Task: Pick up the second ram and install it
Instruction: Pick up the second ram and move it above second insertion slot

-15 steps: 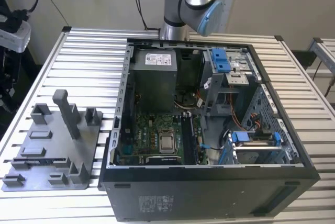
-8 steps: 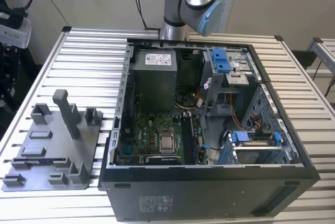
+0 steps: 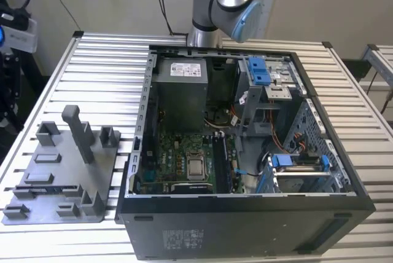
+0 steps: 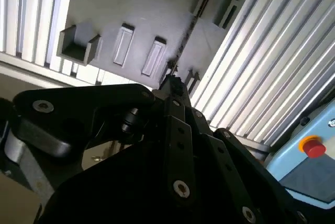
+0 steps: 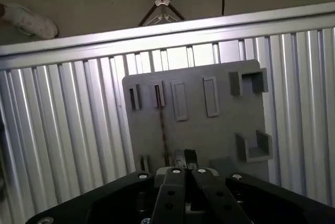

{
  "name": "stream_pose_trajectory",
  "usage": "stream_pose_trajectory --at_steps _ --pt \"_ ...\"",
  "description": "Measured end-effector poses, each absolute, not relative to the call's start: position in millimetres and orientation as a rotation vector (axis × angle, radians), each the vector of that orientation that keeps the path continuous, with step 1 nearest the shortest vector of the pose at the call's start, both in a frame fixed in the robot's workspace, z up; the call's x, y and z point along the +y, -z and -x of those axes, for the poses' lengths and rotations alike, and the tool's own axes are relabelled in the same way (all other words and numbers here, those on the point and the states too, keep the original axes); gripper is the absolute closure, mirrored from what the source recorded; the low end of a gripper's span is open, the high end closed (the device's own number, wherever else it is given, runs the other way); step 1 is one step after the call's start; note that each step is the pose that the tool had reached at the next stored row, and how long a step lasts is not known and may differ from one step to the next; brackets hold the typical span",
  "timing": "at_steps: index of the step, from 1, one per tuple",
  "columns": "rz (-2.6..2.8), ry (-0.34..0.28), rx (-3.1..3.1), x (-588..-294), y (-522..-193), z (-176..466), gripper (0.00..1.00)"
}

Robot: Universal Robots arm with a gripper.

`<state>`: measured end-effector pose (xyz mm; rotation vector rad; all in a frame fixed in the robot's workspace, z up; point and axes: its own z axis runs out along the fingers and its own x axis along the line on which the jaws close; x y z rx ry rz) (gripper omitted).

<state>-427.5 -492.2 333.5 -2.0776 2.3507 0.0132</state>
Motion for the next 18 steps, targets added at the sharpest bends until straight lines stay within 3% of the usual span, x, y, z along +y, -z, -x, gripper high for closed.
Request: stream_pose_trajectory --at_steps 14,18 --pt "2.171 -0.013 2.265 -492.3 -330.7 427.6 0.89" --pt "2.178 -0.013 2.258 -492.3 -330.4 427.6 0.7"
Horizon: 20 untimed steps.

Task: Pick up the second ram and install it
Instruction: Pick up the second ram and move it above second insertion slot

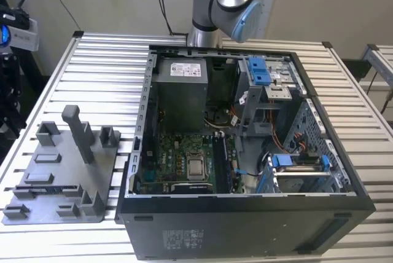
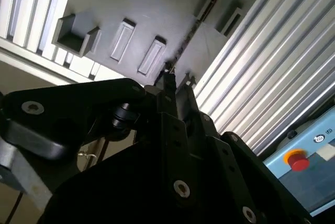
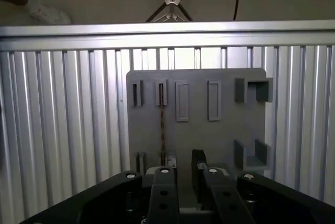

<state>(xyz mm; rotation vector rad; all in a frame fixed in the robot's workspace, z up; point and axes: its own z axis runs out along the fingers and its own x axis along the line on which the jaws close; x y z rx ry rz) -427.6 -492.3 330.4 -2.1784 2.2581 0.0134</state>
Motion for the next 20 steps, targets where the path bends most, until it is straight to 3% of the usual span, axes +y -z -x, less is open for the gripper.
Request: stream_pose_trajectory --at_steps 2,3,20 --pt "2.182 -0.013 2.255 -492 -330 428 0.7" --pt "2.184 -0.013 2.253 -492 -330 428 0.64" --pt "2.19 -0.015 2.248 -494 -318 427 0.64"
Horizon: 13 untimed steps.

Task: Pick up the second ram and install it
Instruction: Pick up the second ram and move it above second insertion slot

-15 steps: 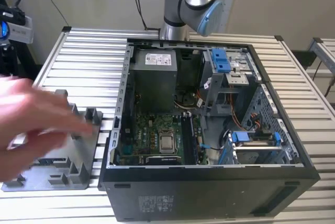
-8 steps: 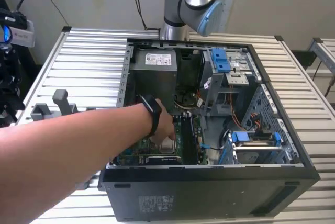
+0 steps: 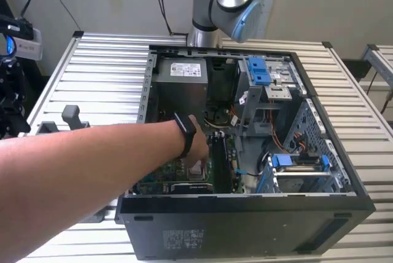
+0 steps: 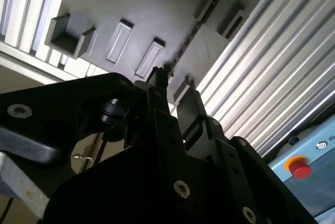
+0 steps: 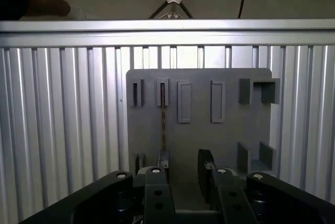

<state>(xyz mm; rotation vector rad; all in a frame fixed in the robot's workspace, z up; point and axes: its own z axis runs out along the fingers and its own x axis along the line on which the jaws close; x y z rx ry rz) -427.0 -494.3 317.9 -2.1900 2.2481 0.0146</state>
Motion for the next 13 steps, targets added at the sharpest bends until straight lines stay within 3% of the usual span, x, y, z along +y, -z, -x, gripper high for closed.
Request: stream_pose_trajectory --at_steps 13 --pt "2.19 -0.014 2.248 -494.5 -309.6 426.7 0.64"
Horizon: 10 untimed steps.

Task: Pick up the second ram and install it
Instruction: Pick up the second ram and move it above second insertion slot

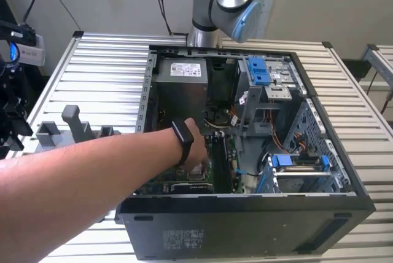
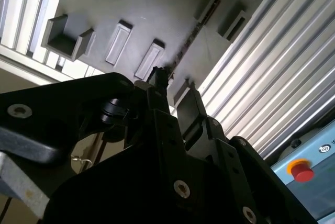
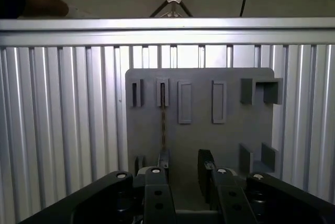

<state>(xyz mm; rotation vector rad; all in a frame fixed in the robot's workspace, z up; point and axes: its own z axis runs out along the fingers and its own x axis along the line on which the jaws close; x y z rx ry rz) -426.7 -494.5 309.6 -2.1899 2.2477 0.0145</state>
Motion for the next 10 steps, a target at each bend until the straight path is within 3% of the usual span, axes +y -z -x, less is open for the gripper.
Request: stream_pose_trajectory --at_steps 10 --pt "2.194 -0.014 2.245 -494.9 -306.3 426.4 0.64"
